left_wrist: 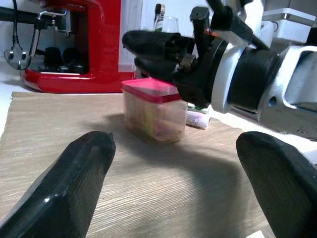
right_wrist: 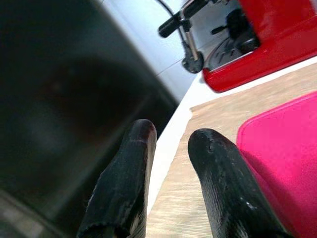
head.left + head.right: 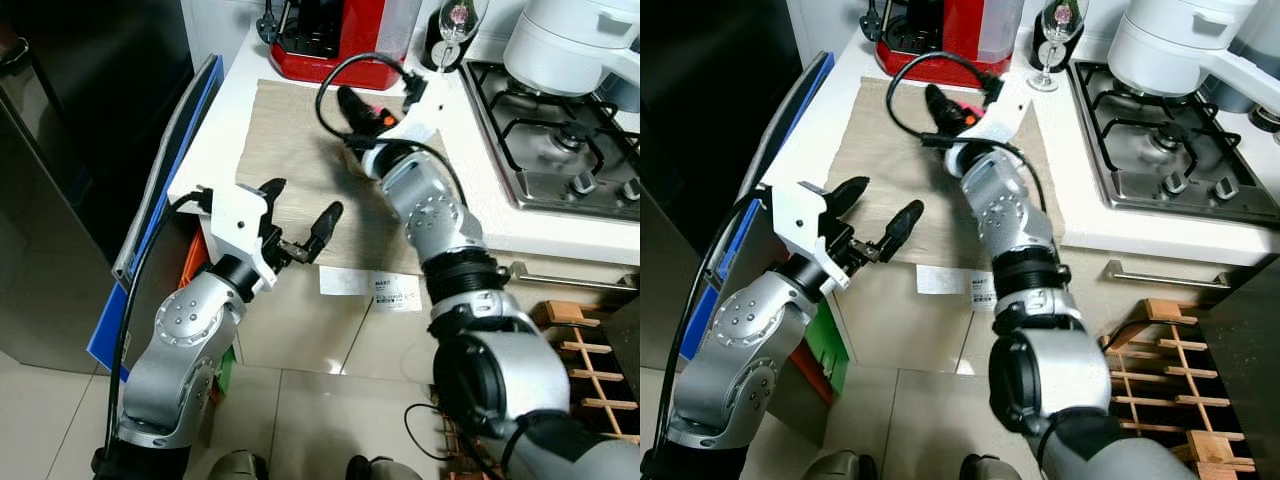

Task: Restocking fridge

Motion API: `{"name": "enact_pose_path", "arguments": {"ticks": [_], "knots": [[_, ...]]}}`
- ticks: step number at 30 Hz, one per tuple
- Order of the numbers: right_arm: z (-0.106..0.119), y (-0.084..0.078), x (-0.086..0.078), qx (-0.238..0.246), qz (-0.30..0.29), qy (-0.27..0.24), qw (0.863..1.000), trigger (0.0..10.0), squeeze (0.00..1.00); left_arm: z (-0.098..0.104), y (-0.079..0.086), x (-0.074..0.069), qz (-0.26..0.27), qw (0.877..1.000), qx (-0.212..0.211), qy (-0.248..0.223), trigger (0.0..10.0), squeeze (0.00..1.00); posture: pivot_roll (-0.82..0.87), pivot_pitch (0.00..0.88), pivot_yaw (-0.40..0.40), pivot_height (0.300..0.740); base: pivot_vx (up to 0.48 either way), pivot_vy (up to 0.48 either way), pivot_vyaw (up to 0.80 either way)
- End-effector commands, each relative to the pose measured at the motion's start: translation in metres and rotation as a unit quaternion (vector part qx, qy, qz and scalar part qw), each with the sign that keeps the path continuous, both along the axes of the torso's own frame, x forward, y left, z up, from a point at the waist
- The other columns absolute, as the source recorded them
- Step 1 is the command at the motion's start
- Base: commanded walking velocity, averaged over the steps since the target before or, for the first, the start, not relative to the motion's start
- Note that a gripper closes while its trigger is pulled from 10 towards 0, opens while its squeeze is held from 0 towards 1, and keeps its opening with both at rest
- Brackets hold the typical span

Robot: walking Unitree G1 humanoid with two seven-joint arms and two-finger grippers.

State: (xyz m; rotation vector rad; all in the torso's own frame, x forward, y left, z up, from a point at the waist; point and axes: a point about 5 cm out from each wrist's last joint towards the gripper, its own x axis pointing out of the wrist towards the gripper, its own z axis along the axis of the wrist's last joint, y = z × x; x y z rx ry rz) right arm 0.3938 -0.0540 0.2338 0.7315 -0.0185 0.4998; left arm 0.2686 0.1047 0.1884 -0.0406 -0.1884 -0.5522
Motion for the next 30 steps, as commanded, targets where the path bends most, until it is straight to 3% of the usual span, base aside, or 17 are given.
{"name": "enact_pose_path", "arguments": {"ticks": [1, 7, 10, 11, 12, 14, 21, 22, 23, 24, 27, 29, 30], "knots": [[0.006, -0.002, -0.001, 0.002, 0.001, -0.01, 1.0, 10.0, 0.0, 0.0, 0.0, 0.002, 0.003, 1.0, 0.001, -0.004, 10.0, 0.0, 0.09, 0.06, -0.082, 0.74, 0.0, 0.0, 0.0], [0.012, -0.003, -0.005, -0.008, 0.0, -0.034, 0.999, 10.0, 0.0, 0.001, 0.001, 0.003, 0.008, 1.0, -0.001, -0.006, 10.0, 0.0, 0.08, 0.053, -0.086, 0.74, 0.0, 0.0, 0.0], [0.025, -0.023, -0.01, -0.066, -0.075, -0.099, 0.99, 10.0, 0.0, 0.001, 0.001, 0.004, 0.011, 1.0, -0.003, -0.007, 10.0, 0.0, 0.08, 0.048, -0.092, 0.74, 0.0, 0.0, 0.0], [0.029, -0.035, -0.011, -0.099, -0.123, -0.123, 0.98, 10.0, 0.0, 0.001, 0.001, 0.004, 0.012, 1.0, -0.003, -0.007, 10.0, 0.0, 0.08, 0.045, -0.096, 0.74, 0.0, 0.0, 0.0], [0.029, -0.035, -0.011, -0.099, -0.123, -0.123, 0.98, 10.0, 0.0, 0.001, 0.001, 0.004, 0.012, 1.0, -0.003, -0.007, 10.0, 0.0, 0.08, 0.045, -0.096, 0.74, 0.0, 0.0, 0.0], [0.034, -0.054, -0.015, -0.133, -0.185, -0.15, 0.962, 10.0, 0.0, 0.001, 0.0, 0.004, 0.014, 1.0, -0.003, -0.01, 10.0, 0.0, 0.07, 0.042, -0.097, 0.74, 0.0, 0.0, 0.0], [0.035, -0.079, -0.032, -0.162, -0.231, -0.18, 0.942, 10.0, 0.0, 0.001, -0.001, 0.007, 0.027, 1.0, -0.004, -0.012, 10.0, 0.0, 0.06, 0.01, -0.097, 0.74, 0.0, 0.0, 0.0], [0.022, -0.09, -0.043, -0.19, -0.249, -0.178, 0.933, 10.0, 0.92, -0.007, -0.004, 0.01, 0.058, 0.998, -0.018, 0.013, 10.0, 0.0, 0.03, 0.0, -0.092, 0.74, 0.0, 0.0, 0.0], [0.022, -0.09, -0.043, -0.19, -0.249, -0.178, 0.933, 10.0, 0.92, -0.007, -0.004, 0.01, 0.058, 0.998, -0.018, 0.013, 10.0, 0.0, 0.03, 0.0, -0.092, 0.74, 0.0, 0.0, 0.0], [0.013, -0.096, -0.049, -0.2, -0.259, -0.168, 0.93, 10.0, 1.0, -0.012, -0.008, 0.009, 0.064, 0.997, -0.019, 0.026, 10.0, 0.0, 0.02, 0.0, -0.091, 0.74, 0.0, 0.0, 0.0], [0.007, -0.099, -0.053, -0.206, -0.264, -0.161, 0.928, 10.0, 1.0, -0.016, -0.011, 0.008, 0.066, 0.997, -0.018, 0.035, 10.0, 0.0, 0.02, 0.0, -0.091, 0.74, 0.0, 0.0, 0.0], [-0.008, -0.104, -0.07, -0.238, -0.268, -0.165, 0.919, 10.0, 1.0, -0.019, -0.017, 0.008, 0.059, 0.998, -0.013, 0.031, 10.0, 0.0, -0.01, 0.0, -0.094, 0.74, 0.0, 0.0, 0.0], [-0.008, -0.104, -0.07, -0.238, -0.268, -0.165, 0.919, 10.0, 1.0, -0.019, -0.017, 0.008, 0.059, 0.998, -0.013, 0.031, 10.0, 0.0, -0.01, 0.0, -0.094, 0.74, 0.0, 0.0, 0.0]]}}
